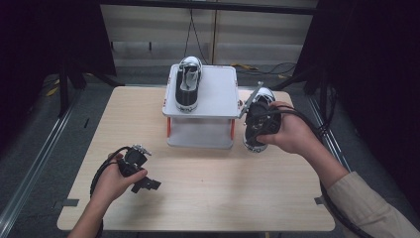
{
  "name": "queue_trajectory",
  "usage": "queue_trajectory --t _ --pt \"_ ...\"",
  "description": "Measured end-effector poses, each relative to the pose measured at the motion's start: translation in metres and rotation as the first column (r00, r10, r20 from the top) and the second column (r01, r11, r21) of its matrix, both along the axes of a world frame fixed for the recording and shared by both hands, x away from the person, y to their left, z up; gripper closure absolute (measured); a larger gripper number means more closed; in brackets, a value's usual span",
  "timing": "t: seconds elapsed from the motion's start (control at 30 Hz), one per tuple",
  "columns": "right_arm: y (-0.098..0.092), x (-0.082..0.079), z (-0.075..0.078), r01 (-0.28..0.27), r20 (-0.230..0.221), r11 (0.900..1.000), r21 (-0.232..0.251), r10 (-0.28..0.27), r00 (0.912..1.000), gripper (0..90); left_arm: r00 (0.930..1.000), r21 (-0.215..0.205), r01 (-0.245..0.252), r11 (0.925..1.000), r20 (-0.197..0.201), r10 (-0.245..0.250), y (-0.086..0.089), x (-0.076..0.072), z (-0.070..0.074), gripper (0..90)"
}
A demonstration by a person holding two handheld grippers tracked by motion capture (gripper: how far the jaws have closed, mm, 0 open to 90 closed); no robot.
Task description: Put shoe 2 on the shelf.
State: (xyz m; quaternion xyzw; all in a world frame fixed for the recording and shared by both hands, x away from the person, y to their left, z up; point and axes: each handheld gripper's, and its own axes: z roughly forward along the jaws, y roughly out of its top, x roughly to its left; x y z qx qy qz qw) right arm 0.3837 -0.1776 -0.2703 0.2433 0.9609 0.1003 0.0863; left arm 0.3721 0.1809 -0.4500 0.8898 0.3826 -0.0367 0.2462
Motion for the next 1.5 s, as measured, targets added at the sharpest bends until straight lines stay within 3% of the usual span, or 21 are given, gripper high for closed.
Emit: queue_trajectory --t 0.47,0.9,1.33,1.5 --pt "0.016 0.025 0.027 -0.026 0.048 0.999 -0.023 0.027 0.9985 71.4 1.0 0.013 -0.001 0.9999 -0.006 0.001 -0.002 0.001 -0.002 17.7" --pt "0.043 0.054 0.038 -0.071 0.074 0.997 -0.03 0.073 0.9946 70.3 0.9998 0.011 0.017 0.9998 -0.006 -0.017 -0.007 -0.002 -0.002 17.7" --pt "0.066 0.088 0.035 -0.111 0.096 0.993 -0.046 0.115 0.9888 70.2 0.9997 0.016 0.024 0.9996 -0.01 -0.023 -0.008 -0.001 -0.003 17.7" --pt "0.08 0.098 0.03 -0.152 0.108 0.986 -0.064 0.159 0.9815 70.1 0.9998 0.014 0.016 0.9998 -0.011 -0.016 -0.006 0.0 -0.003 17.7"
